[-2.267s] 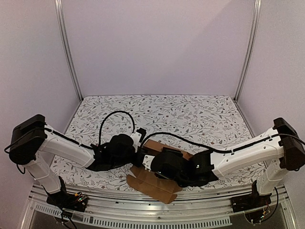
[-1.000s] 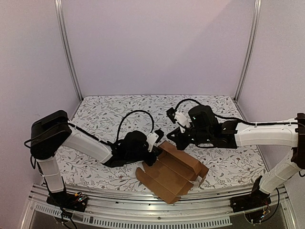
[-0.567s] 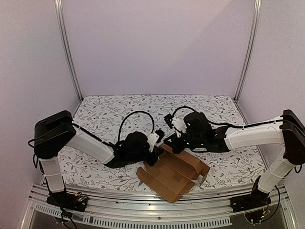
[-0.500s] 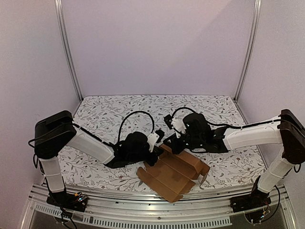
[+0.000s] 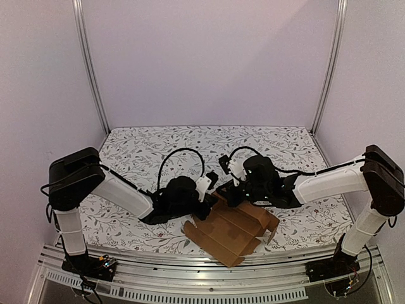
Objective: Fold the paper box
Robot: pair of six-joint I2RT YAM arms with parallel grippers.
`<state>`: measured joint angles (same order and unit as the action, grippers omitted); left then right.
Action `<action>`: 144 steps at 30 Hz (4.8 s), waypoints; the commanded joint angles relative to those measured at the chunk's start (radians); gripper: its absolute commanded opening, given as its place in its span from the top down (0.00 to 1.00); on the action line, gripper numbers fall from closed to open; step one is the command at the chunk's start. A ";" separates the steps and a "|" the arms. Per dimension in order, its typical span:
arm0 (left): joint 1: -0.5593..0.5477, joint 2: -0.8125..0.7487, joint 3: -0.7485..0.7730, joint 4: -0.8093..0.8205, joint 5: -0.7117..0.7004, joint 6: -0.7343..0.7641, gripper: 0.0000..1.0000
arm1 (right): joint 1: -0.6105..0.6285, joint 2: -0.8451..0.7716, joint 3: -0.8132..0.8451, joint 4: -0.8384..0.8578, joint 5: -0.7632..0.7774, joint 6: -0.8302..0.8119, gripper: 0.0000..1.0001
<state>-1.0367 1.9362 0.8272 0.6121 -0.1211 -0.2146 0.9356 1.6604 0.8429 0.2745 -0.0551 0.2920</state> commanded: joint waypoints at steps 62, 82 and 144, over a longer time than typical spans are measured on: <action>-0.035 0.038 0.010 0.001 -0.316 -0.072 1.00 | -0.005 -0.132 -0.102 -0.024 0.109 0.106 0.82; -0.071 -0.088 0.050 -0.412 -0.615 -0.368 1.00 | -0.005 -0.488 -0.096 -0.550 0.276 0.045 0.59; -0.085 -0.125 0.052 -0.581 -0.394 -0.807 1.00 | 0.029 -0.551 -0.238 -0.339 0.106 0.119 1.00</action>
<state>-1.1370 1.8343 0.9066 0.0032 -0.5961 -1.0183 0.9588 1.2106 0.6548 -0.0181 0.1341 0.4557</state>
